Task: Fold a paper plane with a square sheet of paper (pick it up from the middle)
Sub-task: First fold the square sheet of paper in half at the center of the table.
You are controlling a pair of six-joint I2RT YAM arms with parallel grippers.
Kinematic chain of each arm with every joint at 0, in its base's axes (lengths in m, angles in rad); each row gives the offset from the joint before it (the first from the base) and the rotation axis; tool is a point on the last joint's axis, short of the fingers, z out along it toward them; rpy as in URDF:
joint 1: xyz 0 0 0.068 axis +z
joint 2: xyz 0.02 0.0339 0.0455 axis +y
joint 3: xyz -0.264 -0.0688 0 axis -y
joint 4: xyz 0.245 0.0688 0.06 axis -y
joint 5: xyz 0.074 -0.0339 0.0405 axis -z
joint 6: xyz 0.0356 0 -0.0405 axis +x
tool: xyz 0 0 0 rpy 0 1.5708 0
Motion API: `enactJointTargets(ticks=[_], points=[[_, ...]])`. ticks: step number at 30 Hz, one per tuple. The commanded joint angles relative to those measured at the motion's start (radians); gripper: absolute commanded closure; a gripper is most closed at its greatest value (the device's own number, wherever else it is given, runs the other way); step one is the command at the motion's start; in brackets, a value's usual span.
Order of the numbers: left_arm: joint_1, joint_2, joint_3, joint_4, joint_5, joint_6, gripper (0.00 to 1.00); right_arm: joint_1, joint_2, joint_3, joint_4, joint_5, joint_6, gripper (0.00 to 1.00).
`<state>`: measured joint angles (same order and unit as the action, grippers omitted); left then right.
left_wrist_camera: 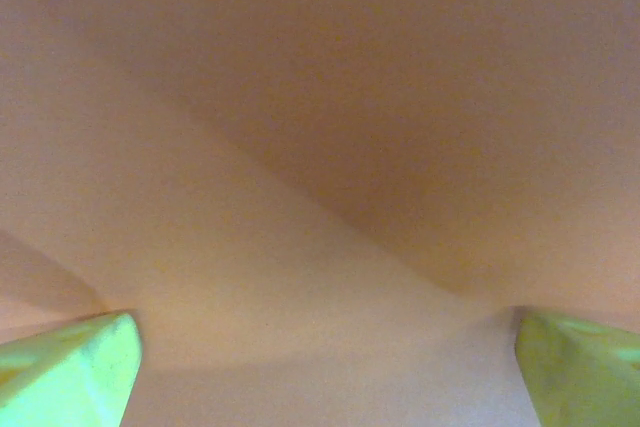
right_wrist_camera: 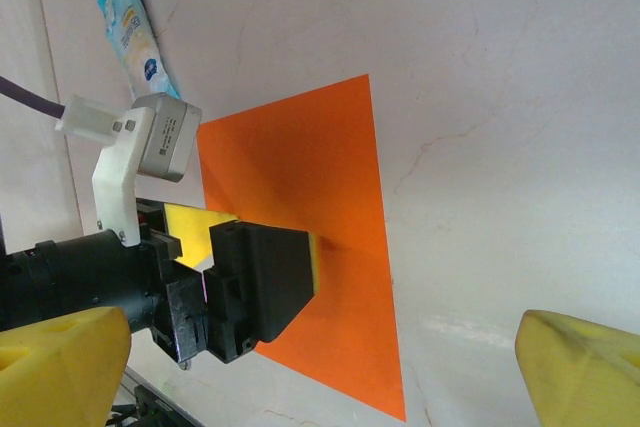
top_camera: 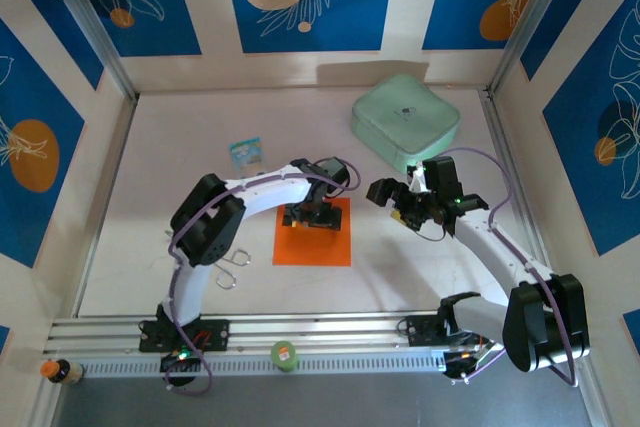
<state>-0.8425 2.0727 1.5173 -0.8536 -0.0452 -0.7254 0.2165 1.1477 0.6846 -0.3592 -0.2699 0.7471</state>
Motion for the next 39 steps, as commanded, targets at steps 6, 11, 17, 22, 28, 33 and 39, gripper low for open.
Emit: enactJointTargets(ticks=[6, 11, 17, 22, 28, 33, 39], points=[[-0.006, 0.027, 0.015, -0.034, 0.003, -0.002, 0.04, 0.005, -0.039, -0.003, -0.046, -0.006, -0.023, 0.01], [-0.007, 0.035, 0.017, -0.032, 0.009, -0.009, 0.03, 0.005, -0.036, 0.0, -0.051, -0.007, -0.023, 0.01], [-0.006, 0.049, -0.023, 0.012, 0.049, -0.021, 0.03, 0.005, -0.034, -0.001, -0.058, -0.002, -0.025, 0.01], [-0.006, 0.061, -0.061, 0.03, 0.05, -0.026, 0.05, 0.006, -0.034, -0.005, -0.058, 0.002, -0.023, 0.01], [-0.008, 0.066, -0.066, 0.031, 0.045, -0.022, 0.07, 0.006, -0.032, -0.01, -0.052, 0.003, -0.019, 0.01], [-0.01, 0.064, -0.061, 0.03, 0.042, -0.018, 0.08, 0.006, -0.031, -0.014, -0.049, 0.004, -0.017, 0.01], [-0.013, 0.061, -0.048, 0.019, 0.025, -0.008, 0.08, 0.005, -0.031, -0.014, -0.046, 0.003, -0.015, 0.01]])
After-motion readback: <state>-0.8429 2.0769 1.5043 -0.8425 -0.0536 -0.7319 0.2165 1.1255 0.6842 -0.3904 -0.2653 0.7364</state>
